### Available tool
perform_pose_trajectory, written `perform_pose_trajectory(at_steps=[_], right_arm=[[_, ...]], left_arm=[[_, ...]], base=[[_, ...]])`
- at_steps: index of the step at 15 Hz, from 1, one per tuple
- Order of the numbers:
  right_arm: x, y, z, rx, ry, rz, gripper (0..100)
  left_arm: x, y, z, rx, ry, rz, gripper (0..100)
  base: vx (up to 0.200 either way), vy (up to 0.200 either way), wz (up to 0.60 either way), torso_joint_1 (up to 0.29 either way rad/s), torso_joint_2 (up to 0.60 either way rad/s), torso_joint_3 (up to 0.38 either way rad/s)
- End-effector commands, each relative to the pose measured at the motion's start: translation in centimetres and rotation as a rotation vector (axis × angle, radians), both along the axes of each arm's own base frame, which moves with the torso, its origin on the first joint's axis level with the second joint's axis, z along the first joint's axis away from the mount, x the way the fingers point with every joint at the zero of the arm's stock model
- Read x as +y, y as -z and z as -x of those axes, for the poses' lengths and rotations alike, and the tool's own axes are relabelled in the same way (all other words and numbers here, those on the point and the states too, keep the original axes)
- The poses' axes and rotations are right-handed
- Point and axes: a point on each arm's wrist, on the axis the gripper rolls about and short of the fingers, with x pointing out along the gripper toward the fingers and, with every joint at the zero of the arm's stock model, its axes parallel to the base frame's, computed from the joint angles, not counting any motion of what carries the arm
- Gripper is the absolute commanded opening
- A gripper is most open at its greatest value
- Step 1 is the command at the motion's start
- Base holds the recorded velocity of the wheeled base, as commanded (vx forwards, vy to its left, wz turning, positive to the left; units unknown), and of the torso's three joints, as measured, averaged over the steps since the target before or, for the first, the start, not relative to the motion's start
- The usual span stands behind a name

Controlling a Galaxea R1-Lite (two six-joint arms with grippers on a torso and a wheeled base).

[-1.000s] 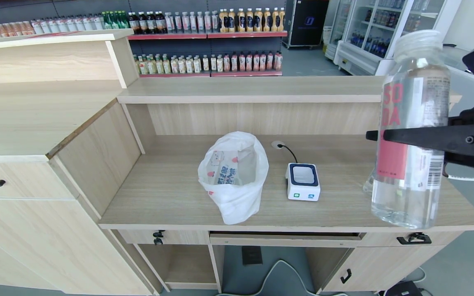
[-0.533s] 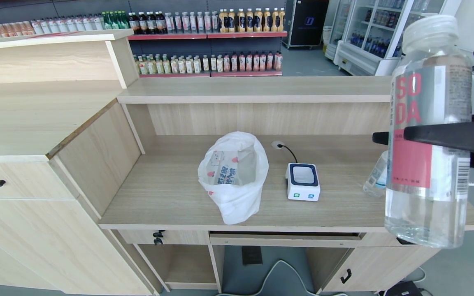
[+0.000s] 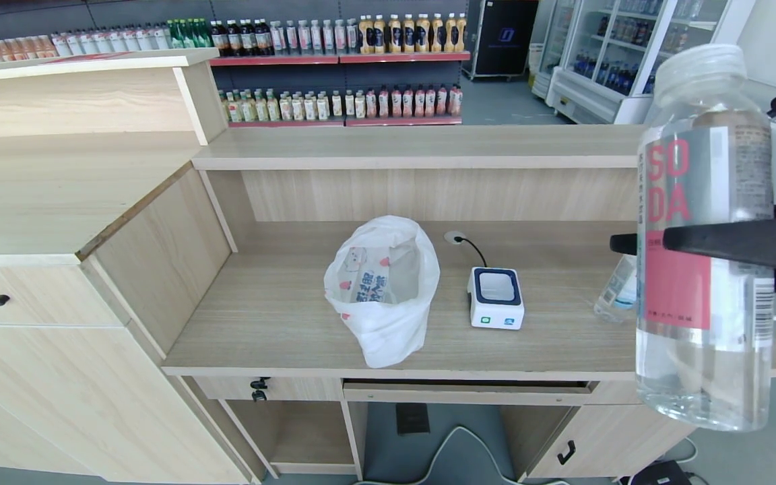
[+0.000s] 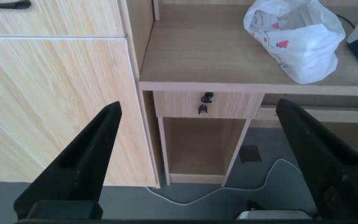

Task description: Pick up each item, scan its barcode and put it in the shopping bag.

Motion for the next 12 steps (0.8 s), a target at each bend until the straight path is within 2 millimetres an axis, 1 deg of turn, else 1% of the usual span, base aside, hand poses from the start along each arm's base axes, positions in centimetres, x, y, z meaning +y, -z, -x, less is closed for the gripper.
perform_pose_trajectory(at_steps=[1,2,4,7,10,12], right_arm=[[0.4,-1.1,-0.1,-0.007,-0.018,-0.017,0],[0.9,-1.7,-0.6,-0.014,-0.032,-0.021,0],[1.6,-2.0,-1.1,-0.018,-0.055,-0.025,0],[2.2,-2.3,-0.4,0.040,-0.096,-0.042,0],[2.5,-3.1,0.3,0.075,-0.128,-0.063,0],[2.6,-3.1,0.4,0.085,-0.136,-0.062,0]], left_arm=[[0.0,0.0,0.0,-0.001,0.000,0.000,100],[0.0,0.0,0.0,-0.001,0.000,0.000,100],[0.0,0.0,0.0,-0.001,0.000,-0.001,100],[0.0,0.0,0.0,-0.001,0.000,0.000,100],[0.0,0.0,0.0,-0.001,0.000,0.000,100],[0.0,0.0,0.0,-0.001,0.000,-0.001,100]], base=[[0.000,0.000,0.00,0.000,0.00,0.000],[0.000,0.000,0.00,0.000,0.00,0.000],[0.000,0.000,0.00,0.000,0.00,0.000],[0.000,0.000,0.00,0.000,0.00,0.000],[0.000,0.000,0.00,0.000,0.00,0.000],[0.000,0.000,0.00,0.000,0.00,0.000]])
